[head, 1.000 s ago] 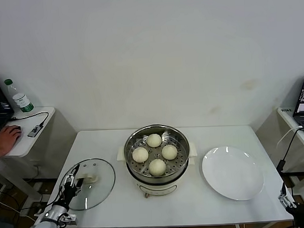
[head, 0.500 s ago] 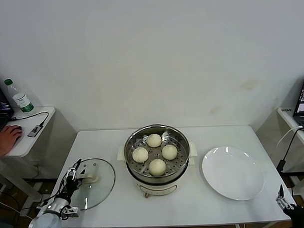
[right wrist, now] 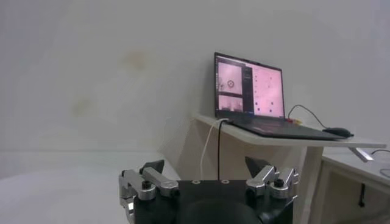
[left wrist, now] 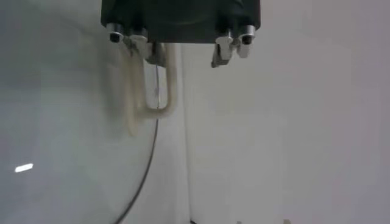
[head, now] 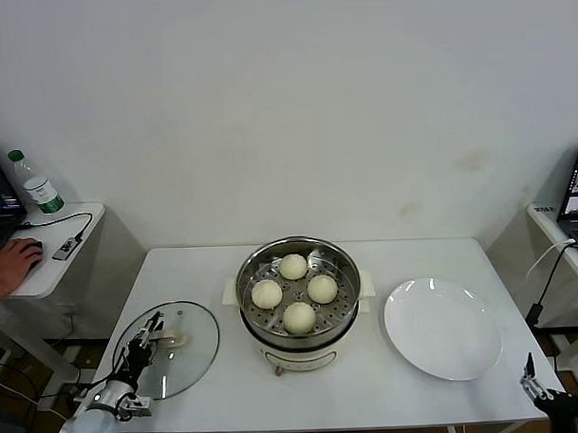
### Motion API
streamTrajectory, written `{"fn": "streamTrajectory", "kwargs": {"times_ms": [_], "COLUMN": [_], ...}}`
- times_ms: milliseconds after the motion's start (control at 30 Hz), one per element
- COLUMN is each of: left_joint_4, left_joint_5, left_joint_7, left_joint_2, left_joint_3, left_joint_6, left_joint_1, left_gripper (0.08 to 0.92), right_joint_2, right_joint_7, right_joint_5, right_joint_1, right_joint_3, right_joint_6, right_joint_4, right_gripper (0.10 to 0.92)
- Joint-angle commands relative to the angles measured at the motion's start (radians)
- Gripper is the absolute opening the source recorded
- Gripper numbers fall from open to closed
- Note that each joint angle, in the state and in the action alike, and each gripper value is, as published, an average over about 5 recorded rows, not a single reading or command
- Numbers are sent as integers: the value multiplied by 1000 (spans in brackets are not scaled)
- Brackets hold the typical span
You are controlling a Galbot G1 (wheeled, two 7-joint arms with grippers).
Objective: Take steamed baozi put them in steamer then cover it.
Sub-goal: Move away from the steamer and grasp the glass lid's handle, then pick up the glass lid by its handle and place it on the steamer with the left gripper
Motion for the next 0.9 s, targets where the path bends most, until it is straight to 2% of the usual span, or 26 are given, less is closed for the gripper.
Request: {"fn": "streamTrajectory", "kwargs": {"times_ms": [33, 167, 300, 433, 667, 767, 900], "left_joint_4": [1, -50, -164, -330, -624, -700, -775], "left_joint_5": [-45, -63, -78, -118, -341, -395, -389], "left_joint_7": [-55, -69, -55, 25, 264, 297, 318], "left_joint_2": [3, 8, 16, 40, 148, 187, 224], "left_joint_3": [-10, -34, -76, -133, -216, -210, -124], "left_joint_6": [-16, -17, 6, 79, 204, 241, 303], "left_joint_1": [2, 27, 77, 150, 231, 228, 179], "left_gripper": [368, 247, 161, 150, 150, 150, 150], "right_joint_2": [-1, -3, -1, -4, -16, -16, -11], "right_joint_7": [-11, -19, -36, -49, -67, -72, -74], "right_joint_5": [-19, -27, -49, -68, -70, -82, -106], "right_joint_1": [-3, -5, -9, -15, -25, -29, -28], "right_joint_3": [-7, -14, -22, -36, -69, -94, -134], "right_joint_6": [10, 15, 30, 37, 45, 51, 55], "right_joint_4": [4, 9, 13, 20, 32, 28, 25], "right_gripper": [823, 823, 823, 823, 823, 823, 823]}}
